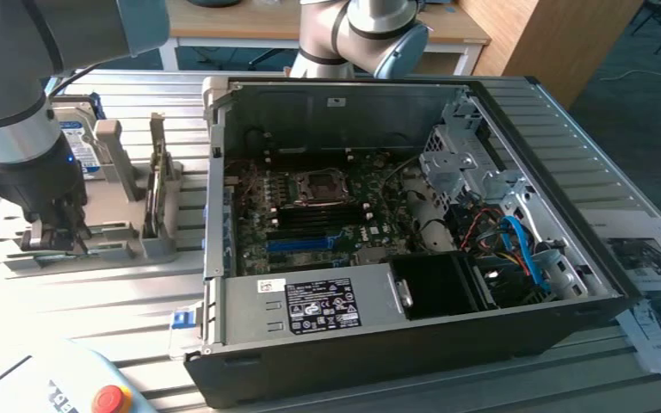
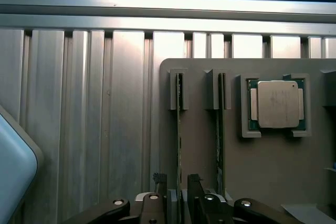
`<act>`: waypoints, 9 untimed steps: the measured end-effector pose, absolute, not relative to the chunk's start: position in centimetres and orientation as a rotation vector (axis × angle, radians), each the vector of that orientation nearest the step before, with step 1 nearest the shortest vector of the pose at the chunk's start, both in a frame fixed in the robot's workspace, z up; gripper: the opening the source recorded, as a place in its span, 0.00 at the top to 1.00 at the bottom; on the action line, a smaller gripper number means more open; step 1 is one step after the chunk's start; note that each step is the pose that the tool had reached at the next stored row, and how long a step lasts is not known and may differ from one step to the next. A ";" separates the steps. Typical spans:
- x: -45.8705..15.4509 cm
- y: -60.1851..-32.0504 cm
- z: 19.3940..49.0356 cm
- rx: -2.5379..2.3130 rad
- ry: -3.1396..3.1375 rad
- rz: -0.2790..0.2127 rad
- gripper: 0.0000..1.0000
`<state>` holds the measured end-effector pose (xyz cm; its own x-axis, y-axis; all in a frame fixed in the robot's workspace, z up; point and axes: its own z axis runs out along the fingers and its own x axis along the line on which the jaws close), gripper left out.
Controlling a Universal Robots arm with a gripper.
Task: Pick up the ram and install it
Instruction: 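Pick up the ram and move it above insertion slot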
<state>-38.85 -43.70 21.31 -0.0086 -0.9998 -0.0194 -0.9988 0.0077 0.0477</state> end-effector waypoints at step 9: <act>-38.9 -43.5 21.1 2.198 -2.216 -0.074 0.70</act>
<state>-38.85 -43.52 21.11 -0.0085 -0.9998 -0.0194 -0.9988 0.0076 0.0476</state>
